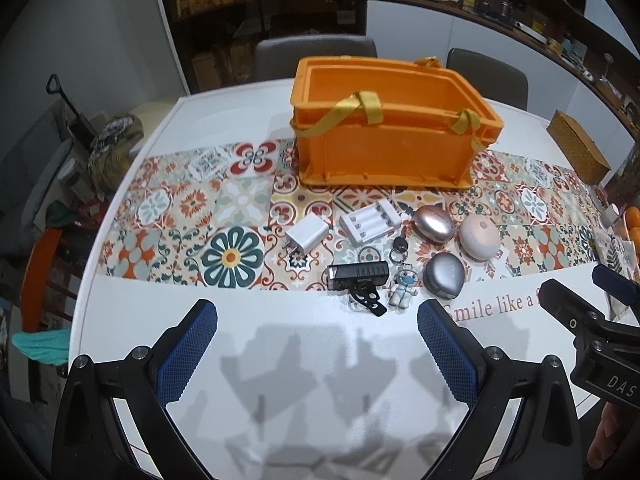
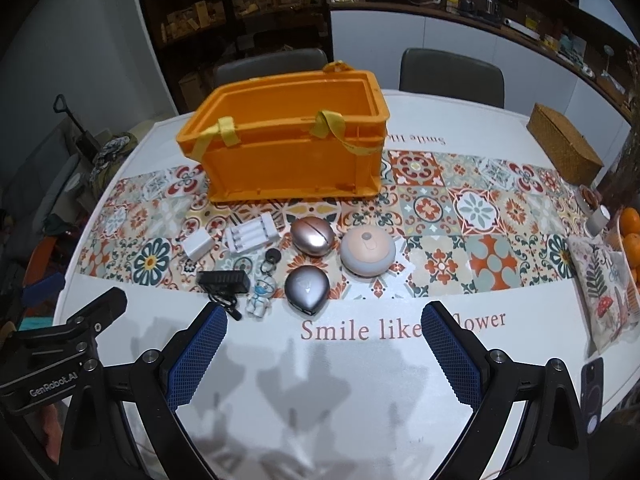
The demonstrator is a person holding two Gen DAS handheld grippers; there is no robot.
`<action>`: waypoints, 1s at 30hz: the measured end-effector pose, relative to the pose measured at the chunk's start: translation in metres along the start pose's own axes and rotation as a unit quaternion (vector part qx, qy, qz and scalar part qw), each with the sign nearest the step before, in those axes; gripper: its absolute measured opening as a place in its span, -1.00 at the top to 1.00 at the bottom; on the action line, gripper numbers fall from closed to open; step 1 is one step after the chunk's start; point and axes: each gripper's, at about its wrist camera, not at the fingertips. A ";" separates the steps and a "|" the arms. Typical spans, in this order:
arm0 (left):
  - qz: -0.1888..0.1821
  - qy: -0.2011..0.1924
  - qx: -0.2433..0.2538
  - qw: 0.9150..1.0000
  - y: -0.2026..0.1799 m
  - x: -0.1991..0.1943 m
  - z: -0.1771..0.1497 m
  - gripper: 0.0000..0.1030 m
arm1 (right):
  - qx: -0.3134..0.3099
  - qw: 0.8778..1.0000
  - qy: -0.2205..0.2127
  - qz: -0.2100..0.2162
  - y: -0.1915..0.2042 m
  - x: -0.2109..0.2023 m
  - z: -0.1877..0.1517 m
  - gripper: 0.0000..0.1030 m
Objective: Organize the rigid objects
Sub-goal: 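Grasp the black bike light with the left tool while the right tool grasps the grey teardrop object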
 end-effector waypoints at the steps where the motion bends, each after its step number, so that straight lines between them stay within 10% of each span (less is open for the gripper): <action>1: 0.001 0.002 -0.003 1.000 0.000 0.004 0.001 -0.99 | -0.002 1.000 0.002 0.000 0.000 0.005 0.002 -0.91; 30: 0.009 0.092 -0.018 0.996 -0.002 0.106 0.015 -0.99 | -0.022 0.994 0.109 0.011 0.002 0.134 0.028 -0.60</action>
Point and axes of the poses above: each gripper's, at about its wrist camera, not at the fingertips, and x roughly the way its jaws point, y to its left, z to its top, and after that the axes turned 6 degrees about y, right-handed
